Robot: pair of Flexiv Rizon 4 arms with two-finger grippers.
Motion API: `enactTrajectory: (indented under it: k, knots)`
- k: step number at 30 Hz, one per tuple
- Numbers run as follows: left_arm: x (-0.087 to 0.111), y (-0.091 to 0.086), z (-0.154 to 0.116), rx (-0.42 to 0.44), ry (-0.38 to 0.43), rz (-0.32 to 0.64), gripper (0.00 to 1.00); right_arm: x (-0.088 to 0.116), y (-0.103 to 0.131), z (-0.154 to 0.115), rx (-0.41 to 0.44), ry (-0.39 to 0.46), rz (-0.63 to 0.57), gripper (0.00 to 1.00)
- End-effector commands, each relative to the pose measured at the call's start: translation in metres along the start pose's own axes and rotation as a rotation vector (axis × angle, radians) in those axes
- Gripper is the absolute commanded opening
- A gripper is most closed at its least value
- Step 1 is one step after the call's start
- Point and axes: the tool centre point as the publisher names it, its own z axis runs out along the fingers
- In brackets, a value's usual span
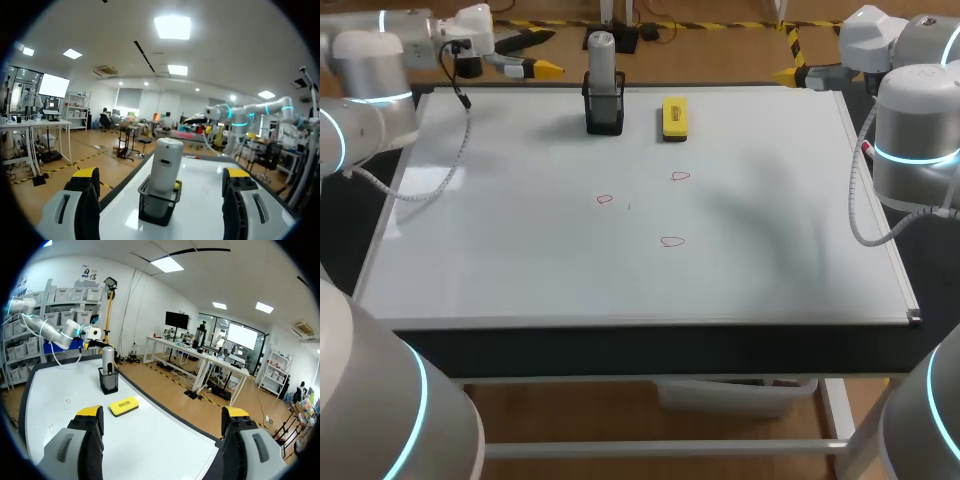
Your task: Pick up the inspection probe, press it on each red-marked spot on the whiteboard one by one, put down the probe, pick up the eraser, and wipe off all the red marks.
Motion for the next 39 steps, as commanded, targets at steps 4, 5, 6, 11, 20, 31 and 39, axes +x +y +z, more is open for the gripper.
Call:
enactTrajectory:
  k: [4, 5, 6, 11, 20, 31, 39]
  knots:
    - [-0.002, 0.006, 0.014, 0.010, 0.143, -0.012, 1.00, 0.000, 0.000, 0.000, 0.002, 0.001, 0.000, 1.00]
    - [-0.001, 0.007, 0.016, 0.013, 0.148, -0.014, 1.00, 0.000, 0.000, 0.000, 0.002, 0.001, 0.000, 1.00]
    - [0.001, 0.007, 0.018, 0.014, 0.151, -0.017, 1.00, 0.000, 0.000, 0.000, 0.002, 0.001, 0.000, 1.00]
    - [0.002, 0.013, 0.028, 0.015, 0.157, -0.030, 1.00, 0.000, 0.000, 0.000, 0.002, 0.001, 0.000, 1.00]
    - [0.005, 0.016, 0.051, 0.032, 0.177, -0.028, 1.00, 0.000, 0.000, 0.000, 0.002, 0.001, 0.000, 1.00]
    - [0.001, 0.015, 0.075, 0.047, 0.197, 0.001, 1.00, 0.000, 0.000, 0.000, 0.002, 0.001, 0.000, 1.00]
    - [0.000, 0.013, 0.093, 0.051, 0.207, 0.023, 1.00, 0.000, 0.000, 0.000, 0.002, 0.001, 0.000, 1.00]
